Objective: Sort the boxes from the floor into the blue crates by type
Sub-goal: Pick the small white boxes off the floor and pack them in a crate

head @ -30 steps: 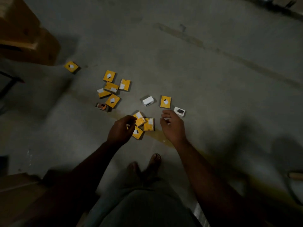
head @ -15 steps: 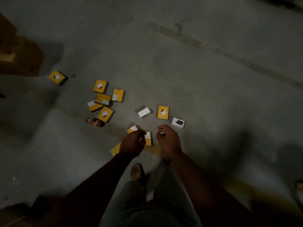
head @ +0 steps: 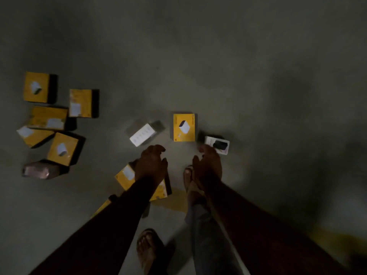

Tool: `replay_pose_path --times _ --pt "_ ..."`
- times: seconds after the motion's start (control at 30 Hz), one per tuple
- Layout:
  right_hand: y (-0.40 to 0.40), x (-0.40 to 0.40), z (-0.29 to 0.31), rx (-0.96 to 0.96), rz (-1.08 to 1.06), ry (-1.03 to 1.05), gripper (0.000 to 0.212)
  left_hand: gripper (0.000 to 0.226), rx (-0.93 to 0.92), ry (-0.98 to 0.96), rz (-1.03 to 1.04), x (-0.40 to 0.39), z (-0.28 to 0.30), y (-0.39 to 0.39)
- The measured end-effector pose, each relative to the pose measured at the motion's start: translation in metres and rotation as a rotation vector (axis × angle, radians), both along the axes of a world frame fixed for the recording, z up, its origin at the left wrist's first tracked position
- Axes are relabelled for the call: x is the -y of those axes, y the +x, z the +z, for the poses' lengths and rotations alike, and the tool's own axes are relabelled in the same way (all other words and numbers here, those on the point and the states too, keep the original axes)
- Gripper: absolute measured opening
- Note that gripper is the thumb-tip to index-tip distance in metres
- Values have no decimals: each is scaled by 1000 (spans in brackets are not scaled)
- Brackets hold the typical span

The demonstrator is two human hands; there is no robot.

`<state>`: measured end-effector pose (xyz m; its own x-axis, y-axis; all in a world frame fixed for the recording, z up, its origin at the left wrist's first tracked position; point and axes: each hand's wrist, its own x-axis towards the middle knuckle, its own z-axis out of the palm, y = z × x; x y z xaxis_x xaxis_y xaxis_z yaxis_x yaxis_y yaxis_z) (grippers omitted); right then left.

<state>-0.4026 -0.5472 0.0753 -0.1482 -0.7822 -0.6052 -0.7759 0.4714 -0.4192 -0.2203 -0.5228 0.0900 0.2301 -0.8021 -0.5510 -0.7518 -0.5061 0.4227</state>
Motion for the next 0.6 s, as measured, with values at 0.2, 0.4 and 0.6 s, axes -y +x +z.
replay_pose_path --times 0.2,0.4,0.6 --pt "-60 31 -137 -296 418 42 85 28 -6 156 201 43 -118 -20" --pt "-73 38 -189 -496 506 72 87 34 58 128 195 47 -156 -15" --pt "-62 26 -180 -425 720 -155 92 49 397 -25 3 44 -160 18"
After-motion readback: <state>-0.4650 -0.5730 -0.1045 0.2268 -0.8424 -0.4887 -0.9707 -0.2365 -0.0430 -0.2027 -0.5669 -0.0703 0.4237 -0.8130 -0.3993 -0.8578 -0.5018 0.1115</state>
